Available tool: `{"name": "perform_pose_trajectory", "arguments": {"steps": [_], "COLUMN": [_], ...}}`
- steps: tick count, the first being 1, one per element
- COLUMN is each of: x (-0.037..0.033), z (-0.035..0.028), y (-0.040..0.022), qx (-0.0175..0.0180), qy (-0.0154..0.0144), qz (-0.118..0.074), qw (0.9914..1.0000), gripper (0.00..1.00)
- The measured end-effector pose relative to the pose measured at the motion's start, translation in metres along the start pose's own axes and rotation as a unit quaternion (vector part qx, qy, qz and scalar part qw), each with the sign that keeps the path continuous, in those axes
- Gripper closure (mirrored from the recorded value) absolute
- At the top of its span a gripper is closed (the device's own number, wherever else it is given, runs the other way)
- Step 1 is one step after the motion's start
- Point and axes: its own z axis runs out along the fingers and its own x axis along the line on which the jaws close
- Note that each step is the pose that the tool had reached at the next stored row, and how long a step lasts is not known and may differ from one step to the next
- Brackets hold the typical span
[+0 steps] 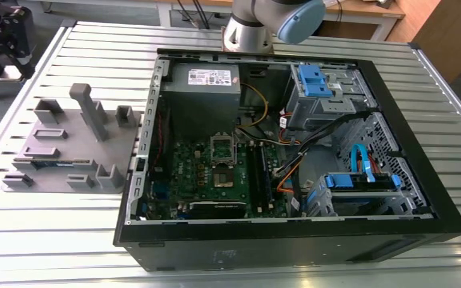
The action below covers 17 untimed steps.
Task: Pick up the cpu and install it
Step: 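Pick up the cpu and move it towards the insertion slot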
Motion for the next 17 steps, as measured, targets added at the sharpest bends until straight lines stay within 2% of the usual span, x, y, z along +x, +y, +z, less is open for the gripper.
{"name": "perform_pose_trajectory", "arguments": {"steps": [17], "x": [-0.0192], "z": [0.0006], "y": [-0.0002], "qx": [0.0000], "qy": [0.0001], "qz": [0.000], "qw": [1.00000], "gripper": [0.53]}}
